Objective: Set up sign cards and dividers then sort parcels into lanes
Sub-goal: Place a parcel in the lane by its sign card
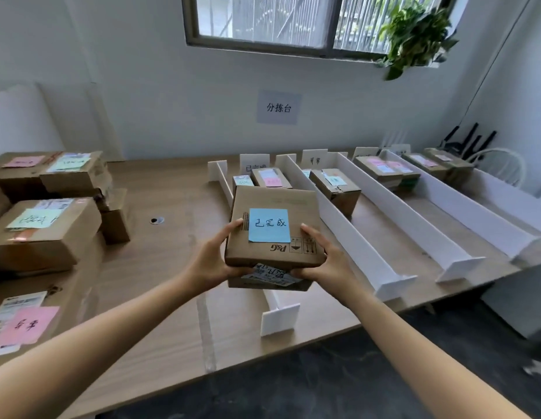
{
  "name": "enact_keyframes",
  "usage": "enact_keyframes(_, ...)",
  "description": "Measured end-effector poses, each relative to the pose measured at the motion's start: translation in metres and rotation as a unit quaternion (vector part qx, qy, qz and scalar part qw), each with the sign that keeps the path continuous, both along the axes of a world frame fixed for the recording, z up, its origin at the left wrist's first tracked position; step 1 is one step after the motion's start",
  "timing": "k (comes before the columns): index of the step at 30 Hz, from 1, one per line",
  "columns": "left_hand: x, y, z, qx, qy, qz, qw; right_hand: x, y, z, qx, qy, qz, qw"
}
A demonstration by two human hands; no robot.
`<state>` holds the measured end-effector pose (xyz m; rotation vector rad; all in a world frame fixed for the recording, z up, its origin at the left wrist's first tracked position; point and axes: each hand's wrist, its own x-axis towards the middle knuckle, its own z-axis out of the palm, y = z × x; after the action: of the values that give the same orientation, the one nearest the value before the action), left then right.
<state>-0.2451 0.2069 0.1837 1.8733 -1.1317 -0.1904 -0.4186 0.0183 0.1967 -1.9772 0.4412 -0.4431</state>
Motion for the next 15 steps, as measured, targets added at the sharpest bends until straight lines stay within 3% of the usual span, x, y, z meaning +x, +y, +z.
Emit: enact_keyframes(15, 0.042, -0.113, -0.025, 0.007, -0.005, -0.010, 1.000, 0.028, -0.105, -0.013, 0.012, 0.020, -0.052, 0.998)
